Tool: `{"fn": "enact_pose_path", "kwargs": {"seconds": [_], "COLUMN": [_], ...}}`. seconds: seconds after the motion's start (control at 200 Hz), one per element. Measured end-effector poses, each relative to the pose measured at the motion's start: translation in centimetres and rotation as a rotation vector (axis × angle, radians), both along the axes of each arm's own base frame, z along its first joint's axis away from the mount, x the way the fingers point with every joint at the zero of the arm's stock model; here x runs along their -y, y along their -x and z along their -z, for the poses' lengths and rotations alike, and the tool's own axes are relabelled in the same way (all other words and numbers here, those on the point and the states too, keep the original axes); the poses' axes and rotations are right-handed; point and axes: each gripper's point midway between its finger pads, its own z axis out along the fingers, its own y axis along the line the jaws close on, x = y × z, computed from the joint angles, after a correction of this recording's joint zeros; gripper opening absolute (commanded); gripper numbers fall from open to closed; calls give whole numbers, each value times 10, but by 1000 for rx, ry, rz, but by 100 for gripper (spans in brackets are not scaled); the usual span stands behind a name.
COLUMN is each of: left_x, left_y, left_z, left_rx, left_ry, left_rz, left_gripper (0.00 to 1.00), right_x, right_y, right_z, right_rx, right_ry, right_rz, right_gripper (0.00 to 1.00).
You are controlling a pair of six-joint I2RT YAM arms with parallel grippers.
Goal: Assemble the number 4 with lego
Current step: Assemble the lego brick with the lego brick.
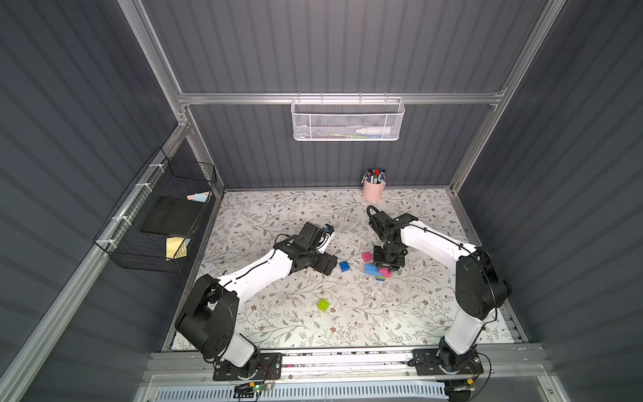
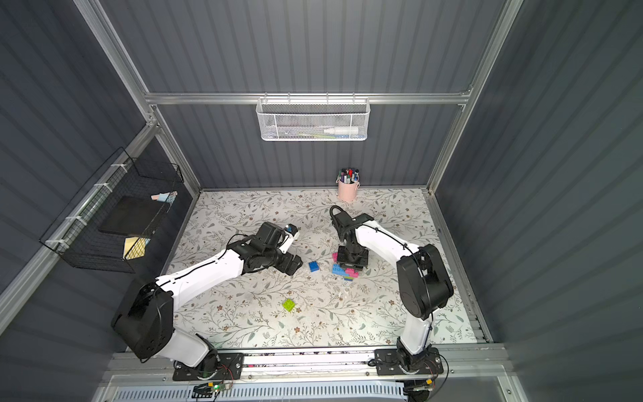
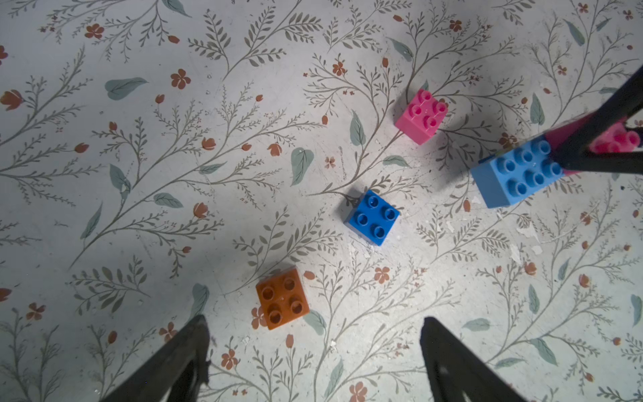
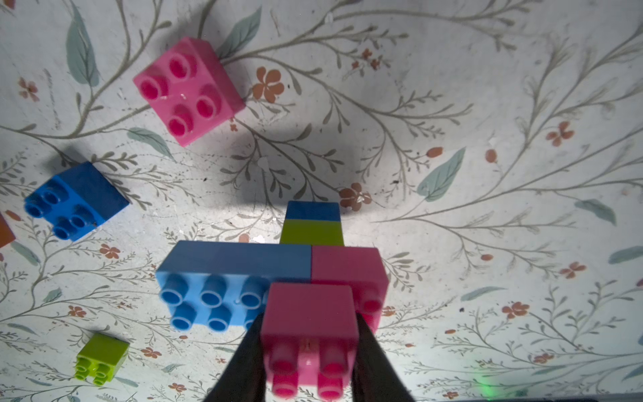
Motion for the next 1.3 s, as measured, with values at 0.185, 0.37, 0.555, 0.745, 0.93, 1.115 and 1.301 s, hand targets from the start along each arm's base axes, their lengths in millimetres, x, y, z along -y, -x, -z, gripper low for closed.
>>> {"fn": "enact_pose_path", "kwargs": {"seconds": [0.185, 0.37, 0.555, 0.745, 0.93, 1.115, 1.301], "left_x": [0, 0, -1, -1, -2, -2, -2], "left_y": [0, 0, -1, -1, -1, -2, -2], "left_z": [0, 0, 0, 0, 0, 0, 0], "left_rx": [2, 3, 5, 6, 10, 13, 13], "left_ry": [-2, -3, -7, -9, -12, -17, -17], "left_rz": [-1, 0, -1, -3, 0, -1, -1], "left_gripper": [91, 91, 91, 91, 91, 91, 91], "right_x": [-1, -1, -2, -2, -1, -1, -2], "right_y": [0, 1, 1, 1, 0, -2, -3], "right_z": [1, 2, 3, 3, 1, -4, -6], "right_rx": [4, 9, 7, 6, 16, 37, 38], "right_ry": [8, 26, 19, 19, 20, 17, 16], "right_rz": [-7, -15, -8, -4, -8, -13, -14], "right_gripper": [4, 2, 2, 8, 23, 27, 31]}}
